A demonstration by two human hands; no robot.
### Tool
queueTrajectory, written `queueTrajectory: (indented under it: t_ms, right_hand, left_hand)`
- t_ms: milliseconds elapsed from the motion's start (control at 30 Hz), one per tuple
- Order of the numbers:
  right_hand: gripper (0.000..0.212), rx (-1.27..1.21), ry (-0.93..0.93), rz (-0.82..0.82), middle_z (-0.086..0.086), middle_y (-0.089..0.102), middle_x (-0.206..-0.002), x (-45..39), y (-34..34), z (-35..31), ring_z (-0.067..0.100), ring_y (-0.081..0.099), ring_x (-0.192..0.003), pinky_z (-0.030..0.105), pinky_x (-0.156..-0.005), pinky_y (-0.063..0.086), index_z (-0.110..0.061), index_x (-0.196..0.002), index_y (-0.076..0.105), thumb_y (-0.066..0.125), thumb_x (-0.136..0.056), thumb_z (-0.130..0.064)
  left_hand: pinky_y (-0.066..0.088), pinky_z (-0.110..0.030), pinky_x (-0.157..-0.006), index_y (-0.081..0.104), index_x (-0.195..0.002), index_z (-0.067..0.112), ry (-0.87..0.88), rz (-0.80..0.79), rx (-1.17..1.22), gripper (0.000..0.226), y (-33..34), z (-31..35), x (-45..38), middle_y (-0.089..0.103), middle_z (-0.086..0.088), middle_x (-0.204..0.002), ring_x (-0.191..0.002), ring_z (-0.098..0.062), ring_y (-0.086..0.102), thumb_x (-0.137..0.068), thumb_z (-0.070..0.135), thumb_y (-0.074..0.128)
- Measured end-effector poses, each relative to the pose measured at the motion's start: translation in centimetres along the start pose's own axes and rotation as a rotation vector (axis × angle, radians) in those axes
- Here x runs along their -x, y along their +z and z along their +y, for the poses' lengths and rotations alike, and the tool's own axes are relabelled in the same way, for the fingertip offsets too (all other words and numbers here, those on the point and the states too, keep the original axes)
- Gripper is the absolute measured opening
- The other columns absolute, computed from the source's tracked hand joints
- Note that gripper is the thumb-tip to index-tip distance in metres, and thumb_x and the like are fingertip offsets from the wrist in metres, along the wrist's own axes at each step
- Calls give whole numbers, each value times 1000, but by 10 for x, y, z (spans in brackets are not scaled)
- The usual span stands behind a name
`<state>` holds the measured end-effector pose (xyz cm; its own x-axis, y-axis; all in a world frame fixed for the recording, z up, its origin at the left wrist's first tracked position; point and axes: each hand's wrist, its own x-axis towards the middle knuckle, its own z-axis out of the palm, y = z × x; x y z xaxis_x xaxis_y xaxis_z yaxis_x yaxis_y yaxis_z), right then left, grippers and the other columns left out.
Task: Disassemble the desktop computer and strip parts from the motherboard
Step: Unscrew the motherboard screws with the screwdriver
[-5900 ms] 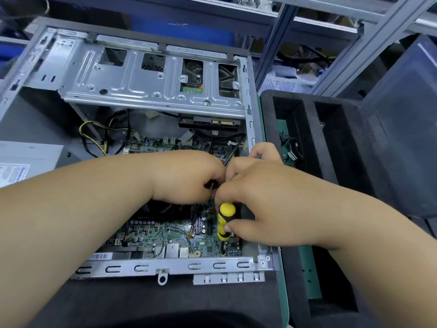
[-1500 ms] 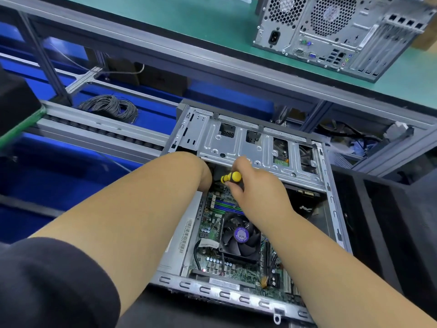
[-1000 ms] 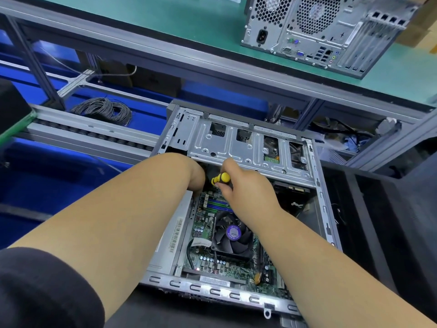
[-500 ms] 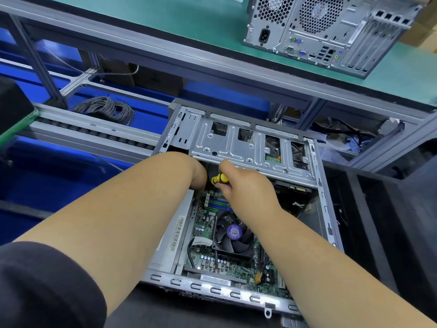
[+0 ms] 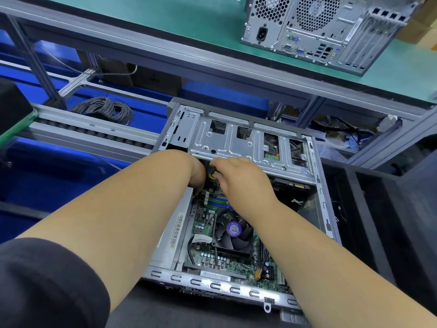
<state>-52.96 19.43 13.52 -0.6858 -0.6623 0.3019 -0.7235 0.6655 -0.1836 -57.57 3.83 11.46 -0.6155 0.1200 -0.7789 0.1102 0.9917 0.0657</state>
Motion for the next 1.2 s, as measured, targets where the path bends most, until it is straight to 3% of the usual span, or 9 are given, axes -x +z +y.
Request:
queueTrajectory:
  t_ms: [133,233,367,467,700,767,867,1033,1200]
  right_hand:
    - [20,28,-13,2,13,58,-73,0,-2,-5,34,50,-69,45,-51,49,-1,-105,59,67,-87,-6]
    - [15,-1,11,19,11,53,-65,0,-5,-3,30,44,-64,41,-48,46,-2,-96,59,66,-83,-1]
    - [16,-107,26,13,-4,45,-67,2,-5,-5,28,47,-71,39,-56,46,-10,-100,58,65,-90,-20]
    - [23,-108,62,20,0,52,-67,-1,-4,-8,29,50,-69,38,-55,45,-11,-102,57,64,-94,-31]
    - [14,-120,92,12,3,61,-89,-2,-5,-5,29,51,-88,43,-69,48,-12,-106,60,61,-93,-16]
    - [20,-77,54,-30,4,60,-95,-2,-2,-5,29,50,-95,42,-72,47,-14,-108,63,58,-90,-7]
    - [29,47,-5,-133,6,57,-97,-1,2,-4,28,46,-99,42,-68,47,-12,-109,65,54,-85,3]
    - [15,11,-31,-30,8,61,-93,3,-6,2,30,50,-89,42,-71,48,-6,-103,64,63,-88,-2]
    - [13,-2,4,49,6,61,-91,5,-14,10,27,49,-89,34,-78,40,-8,-103,61,65,-90,-9]
  left_hand:
    - [44,-39,-101,62,-123,6,-8,10,-12,35,0,1,1,59,-11,-128,-119,-30,55,-90,19,63]
    - [44,-39,-102,60,-126,7,-3,9,-14,38,1,3,1,57,-10,-130,-119,-28,54,-91,18,64]
    - [46,-40,-98,62,-100,17,-3,36,-53,14,-1,0,-1,58,-9,-104,-113,-30,57,-89,25,64]
    - [47,-40,-95,54,-89,21,3,53,-64,12,-1,-2,-2,49,-3,-89,-111,-31,57,-89,28,63]
    - [46,-40,-99,62,-121,8,-6,26,-48,37,1,-1,-4,58,-12,-108,-114,-31,57,-87,25,66]
    - [46,-39,-97,64,-114,11,1,43,-42,31,1,-2,-5,57,-9,-100,-113,-31,57,-87,25,66]
    - [48,-42,-97,58,-84,19,-2,58,-37,10,0,-3,-8,52,-4,-88,-111,-31,59,-86,25,66]
    - [46,-38,-94,61,-121,9,-6,42,-65,35,1,-2,-10,60,-11,-116,-115,-30,57,-93,30,60]
    - [45,-38,-95,59,-127,11,-35,22,-114,46,1,-4,-9,56,-9,-123,-101,-25,53,-88,34,65]
